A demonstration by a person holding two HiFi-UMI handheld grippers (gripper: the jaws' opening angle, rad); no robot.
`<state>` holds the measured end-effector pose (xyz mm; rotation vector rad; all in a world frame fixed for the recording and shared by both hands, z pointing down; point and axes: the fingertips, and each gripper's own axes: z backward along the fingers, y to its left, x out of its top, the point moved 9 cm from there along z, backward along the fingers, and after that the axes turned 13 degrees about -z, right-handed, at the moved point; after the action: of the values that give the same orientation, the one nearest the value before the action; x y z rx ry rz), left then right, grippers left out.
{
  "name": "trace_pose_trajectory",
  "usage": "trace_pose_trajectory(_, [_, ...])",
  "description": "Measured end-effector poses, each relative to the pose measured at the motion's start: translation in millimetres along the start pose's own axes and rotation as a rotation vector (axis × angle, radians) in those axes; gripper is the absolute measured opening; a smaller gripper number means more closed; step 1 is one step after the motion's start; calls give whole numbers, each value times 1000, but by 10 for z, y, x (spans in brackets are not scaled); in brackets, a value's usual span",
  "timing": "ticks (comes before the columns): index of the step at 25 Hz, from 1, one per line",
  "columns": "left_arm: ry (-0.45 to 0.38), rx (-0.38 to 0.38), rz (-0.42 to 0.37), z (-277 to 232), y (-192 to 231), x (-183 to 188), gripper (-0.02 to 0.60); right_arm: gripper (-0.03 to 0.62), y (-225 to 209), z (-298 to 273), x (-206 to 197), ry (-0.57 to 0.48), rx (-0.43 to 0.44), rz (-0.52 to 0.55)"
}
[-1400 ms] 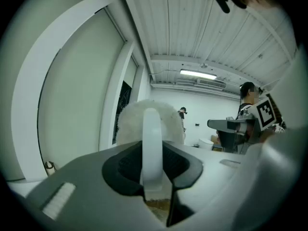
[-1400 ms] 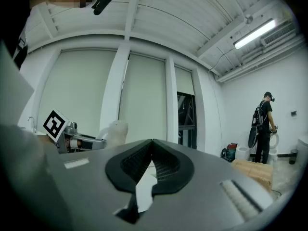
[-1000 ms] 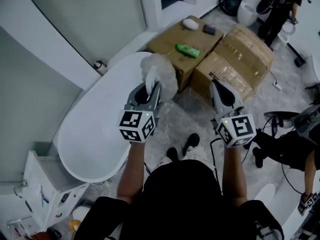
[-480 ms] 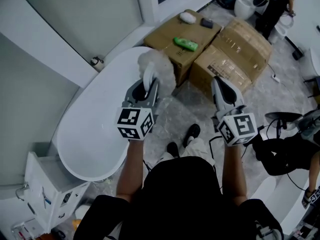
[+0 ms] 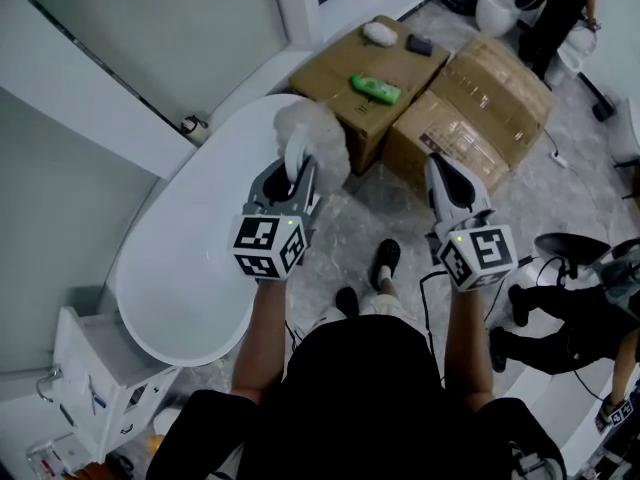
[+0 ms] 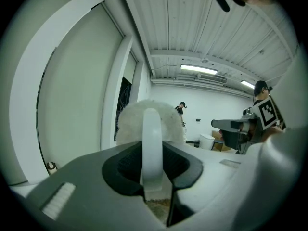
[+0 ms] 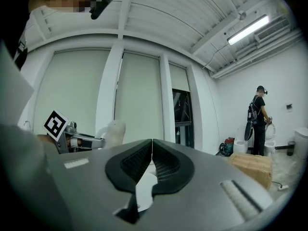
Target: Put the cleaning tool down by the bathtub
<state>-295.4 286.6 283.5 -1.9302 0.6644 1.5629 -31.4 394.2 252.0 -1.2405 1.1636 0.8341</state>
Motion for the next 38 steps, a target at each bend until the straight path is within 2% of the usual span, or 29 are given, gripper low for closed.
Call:
trace_pose_trajectory(16, [24,33,-4,-1266,114,257,86,9,-991,-859,311,31,70,-13])
trace_pose_trajectory(25, [30,91,-20,-1872,21,442,86,9,-1636,-1201,548,2,101,-23])
trace_pose_trajectory(30, [48,128,-13,-2179,-2,468,86,9,-1933,-1394,627,3,131,-21])
trace_pose_trajectory(38, [75,133,-14,-2442,-158,480,86,9,-2230,-1540,653,17,157,-34])
